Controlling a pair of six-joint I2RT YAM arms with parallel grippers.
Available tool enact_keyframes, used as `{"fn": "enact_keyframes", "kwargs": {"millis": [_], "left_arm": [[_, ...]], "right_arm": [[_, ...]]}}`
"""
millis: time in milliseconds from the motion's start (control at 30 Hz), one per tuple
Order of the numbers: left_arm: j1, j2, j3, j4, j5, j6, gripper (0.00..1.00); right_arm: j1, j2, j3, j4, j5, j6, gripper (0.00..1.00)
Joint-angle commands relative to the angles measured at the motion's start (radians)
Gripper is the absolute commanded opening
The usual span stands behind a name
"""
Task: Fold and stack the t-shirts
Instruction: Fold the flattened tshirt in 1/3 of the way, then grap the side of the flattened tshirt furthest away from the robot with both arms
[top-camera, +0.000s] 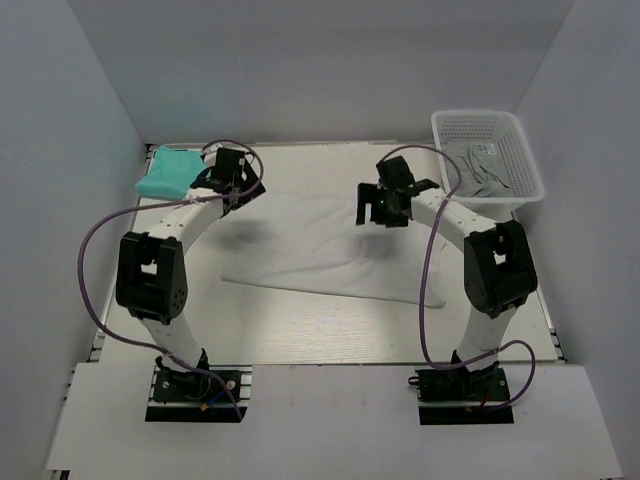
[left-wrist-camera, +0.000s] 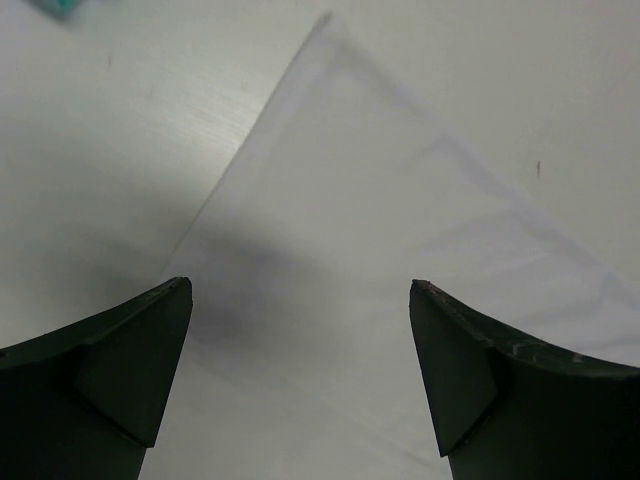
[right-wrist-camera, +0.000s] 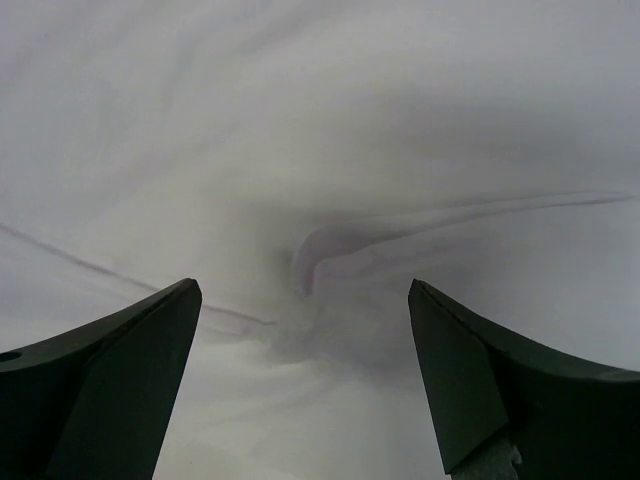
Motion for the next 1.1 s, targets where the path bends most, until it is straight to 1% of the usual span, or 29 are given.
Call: {"fn": "enact_keyframes", "kwargs": {"millis": [0,33,67,100,133,200,233,300,433,533,600,833,867,900,967,1033,1067], "left_arm": [[0.014,0.081,0.119,-0.02,-0.139,0.067,1.0],[0.014,0.117,0.185,-0.02,-0.139,0.11,1.0],[0.014,0.152,0.224,-0.02,-0.163,0.11,1.0],[0.014,0.192,0.263,-0.062,-0.176,0.11,1.0],[0.014,0.27,0.341,-0.075,-0.176,0.11,1.0],[0.014,0.341,0.434,-0.075,-0.144,0.12,1.0],[0.014,0.399,0.46,-0.075,-0.134,0.129,1.0],[0.014,0.445,0.52,-0.075,-0.125,0.129,1.0],[0.014,0.516,0.555,-0.02,-0.113,0.16,1.0],[0.014,0.572,0.606,-0.011,-0.113,0.169,1.0],[0.014,0.612,0.638,-0.011,-0.137,0.169,1.0],[0.014,0.663,0.65,-0.02,-0.162,0.169,1.0],[0.014,0.672,0.65,-0.02,-0.145,0.178,0.98],[0.014,0.672,0.65,-0.02,-0.136,0.178,0.94],[0.014,0.672,0.65,-0.02,-0.136,0.178,0.84],[0.014,0.672,0.641,-0.009,-0.136,0.19,0.75],[0.014,0.672,0.641,-0.009,-0.145,0.19,0.68]], "right_arm": [[-0.027,-0.017,0.166,-0.155,0.286,0.033,0.9],[-0.039,-0.013,0.179,-0.163,0.32,0.037,0.9],[-0.042,-0.007,0.191,-0.163,0.325,0.025,0.9],[-0.05,0.002,0.212,-0.168,0.331,0.024,0.9],[-0.064,0.007,0.237,-0.165,0.337,0.025,0.9],[-0.071,0.021,0.262,-0.146,0.339,0.024,0.9],[-0.088,0.026,0.286,-0.145,0.336,0.021,0.9],[-0.096,0.036,0.3,-0.143,0.322,-0.002,0.9],[-0.11,0.073,0.346,-0.168,0.314,-0.021,0.9],[-0.122,0.081,0.343,-0.163,0.302,-0.013,0.9],[-0.128,0.079,0.329,-0.145,0.3,-0.013,0.9],[-0.142,0.102,0.326,-0.114,0.335,-0.018,0.9],[-0.144,0.105,0.314,-0.091,0.352,-0.018,0.9],[-0.144,0.119,0.309,-0.068,0.365,-0.015,0.9],[-0.154,0.137,0.324,-0.056,0.382,-0.013,0.9],[-0.151,0.188,0.361,-0.057,0.388,-0.013,0.9],[-0.156,0.223,0.381,-0.047,0.386,-0.015,0.9]]}}
